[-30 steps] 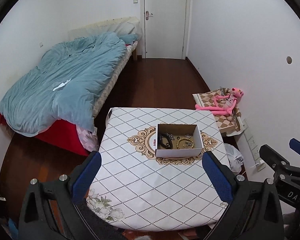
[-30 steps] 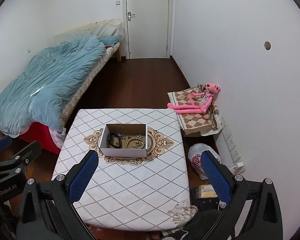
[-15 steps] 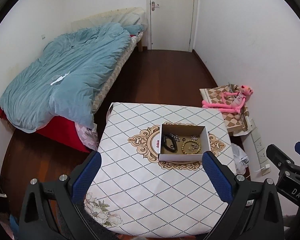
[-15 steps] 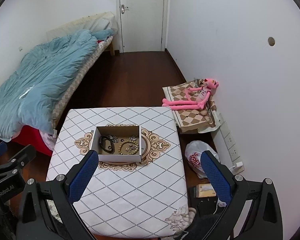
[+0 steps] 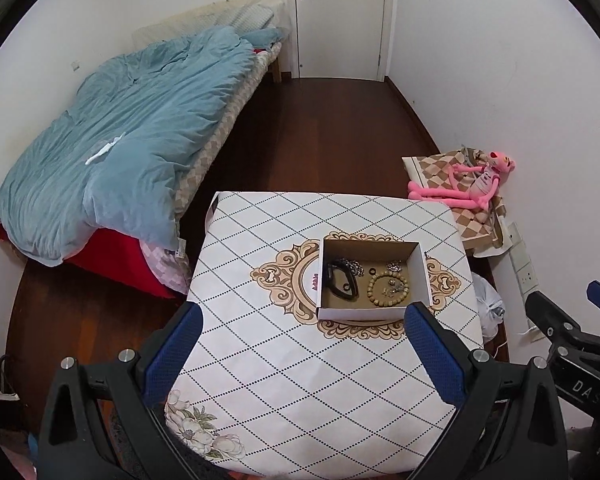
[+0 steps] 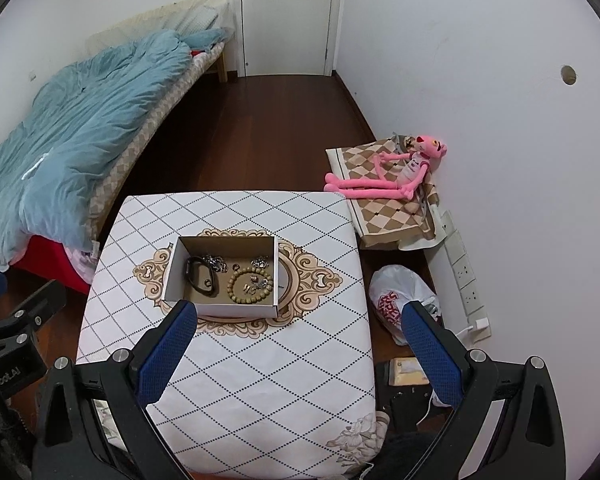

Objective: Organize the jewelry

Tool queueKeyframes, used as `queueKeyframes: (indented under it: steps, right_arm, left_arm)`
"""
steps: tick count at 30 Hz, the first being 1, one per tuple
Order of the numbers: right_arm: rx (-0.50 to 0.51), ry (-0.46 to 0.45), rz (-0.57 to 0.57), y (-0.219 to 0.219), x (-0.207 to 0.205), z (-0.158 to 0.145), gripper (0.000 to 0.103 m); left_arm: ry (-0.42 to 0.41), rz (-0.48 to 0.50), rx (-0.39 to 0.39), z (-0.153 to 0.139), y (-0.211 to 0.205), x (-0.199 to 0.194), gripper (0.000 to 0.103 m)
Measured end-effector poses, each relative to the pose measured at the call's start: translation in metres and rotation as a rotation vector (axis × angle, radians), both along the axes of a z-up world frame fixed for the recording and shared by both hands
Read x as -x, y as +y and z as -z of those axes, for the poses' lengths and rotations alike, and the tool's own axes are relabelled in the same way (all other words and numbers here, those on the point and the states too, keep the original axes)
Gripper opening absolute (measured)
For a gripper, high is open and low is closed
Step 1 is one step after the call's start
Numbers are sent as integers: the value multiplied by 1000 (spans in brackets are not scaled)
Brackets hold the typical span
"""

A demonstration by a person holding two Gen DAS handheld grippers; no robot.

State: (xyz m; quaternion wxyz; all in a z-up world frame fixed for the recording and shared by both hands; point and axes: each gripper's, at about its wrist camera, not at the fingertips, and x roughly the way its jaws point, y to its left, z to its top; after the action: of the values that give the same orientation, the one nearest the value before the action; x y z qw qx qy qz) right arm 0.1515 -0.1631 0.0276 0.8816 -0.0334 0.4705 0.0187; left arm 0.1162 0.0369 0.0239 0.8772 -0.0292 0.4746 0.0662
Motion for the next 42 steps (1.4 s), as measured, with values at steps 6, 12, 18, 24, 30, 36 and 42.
queueKeyframes:
  steps: [6, 12, 18, 24, 30, 36, 42]
  right_arm:
    - [1, 8, -5, 2, -3, 0, 103]
    - [1, 11, -11, 3, -3, -1, 103]
    - [-2, 12, -11, 3, -2, -1, 103]
    - [-1, 15, -13, 4, -1, -1, 103]
    - [1, 13, -14, 5, -1, -1, 103]
    - [-2, 12, -16, 9, 0, -1, 103]
    - [-4, 11, -19, 10, 0, -1, 103]
  left_arm:
    - [9, 0, 5, 1, 0, -3, 103]
    - [5, -1, 9, 1, 1, -3, 103]
    - [8, -1, 11, 2, 0, -2, 103]
    - [12, -6, 16, 2, 0, -2, 103]
    - [9, -6, 12, 1, 1, -3, 103]
    - [10, -7, 10, 1, 0, -4, 103]
    - [7, -5, 10, 0, 1, -5, 103]
